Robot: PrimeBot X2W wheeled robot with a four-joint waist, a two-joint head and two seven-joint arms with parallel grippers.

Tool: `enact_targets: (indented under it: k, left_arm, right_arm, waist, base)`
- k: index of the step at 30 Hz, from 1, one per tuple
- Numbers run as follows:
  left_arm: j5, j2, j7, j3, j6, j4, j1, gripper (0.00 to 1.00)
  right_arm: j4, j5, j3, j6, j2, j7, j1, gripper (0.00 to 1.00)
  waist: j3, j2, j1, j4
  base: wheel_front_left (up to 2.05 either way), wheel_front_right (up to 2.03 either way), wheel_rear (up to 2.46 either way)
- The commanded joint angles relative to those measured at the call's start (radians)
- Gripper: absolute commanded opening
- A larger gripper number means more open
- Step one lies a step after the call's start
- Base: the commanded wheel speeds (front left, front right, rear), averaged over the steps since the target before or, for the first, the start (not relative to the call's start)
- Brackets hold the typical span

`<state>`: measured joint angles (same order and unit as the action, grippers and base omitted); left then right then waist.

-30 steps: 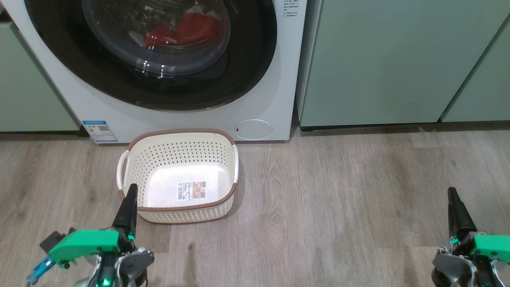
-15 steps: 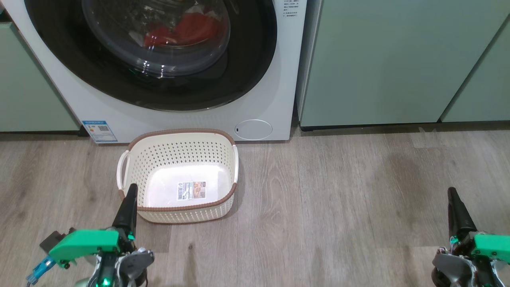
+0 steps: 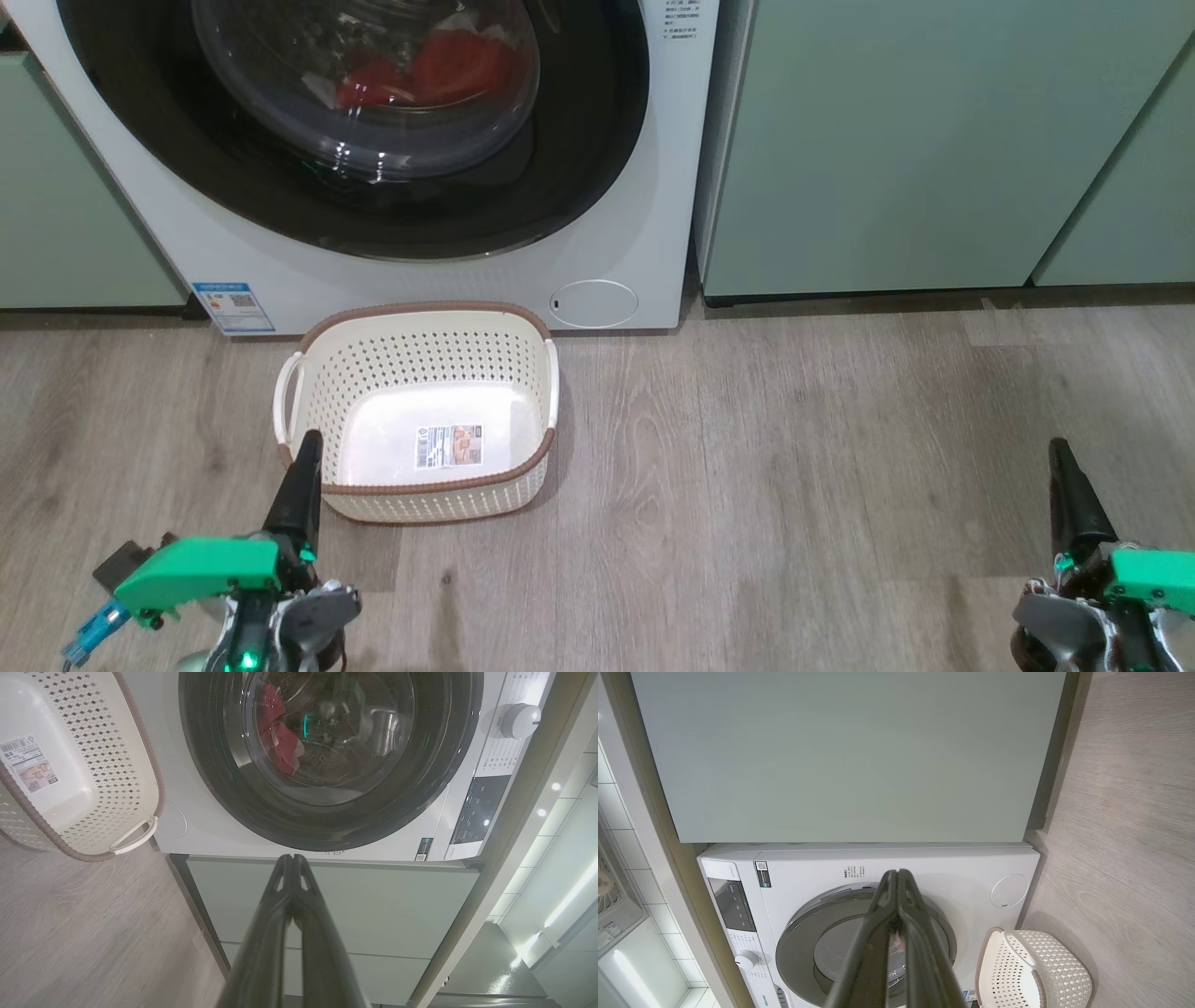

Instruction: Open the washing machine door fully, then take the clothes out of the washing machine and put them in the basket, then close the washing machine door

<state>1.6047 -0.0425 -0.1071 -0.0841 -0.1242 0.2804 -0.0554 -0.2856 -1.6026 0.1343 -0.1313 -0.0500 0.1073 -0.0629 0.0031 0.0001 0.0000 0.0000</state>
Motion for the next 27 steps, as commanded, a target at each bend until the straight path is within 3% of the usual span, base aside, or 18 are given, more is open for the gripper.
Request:
enact_targets:
  k: [1, 27]
  left_arm:
    - [0.004, -0.008, -0.006, -0.029, -0.007, -0.036, -0.053, 0.00]
    - [0.004, -0.008, -0.006, -0.029, -0.007, -0.036, -0.053, 0.00]
  right_arm:
    - [0.041, -0.006, -0.021, 0.001, 0.000, 0.006, -0.045, 0.00]
    - [0.041, -0.006, -0.021, 0.001, 0.000, 0.006, -0.045, 0.00]
  waist:
    - [0.000, -0.0001, 0.0000, 0.000]
    - [0.000, -0.0001, 0.0000, 0.000]
  base:
    - [0.00, 0.00, 0.00]
    - [0.00, 0.00, 0.00]
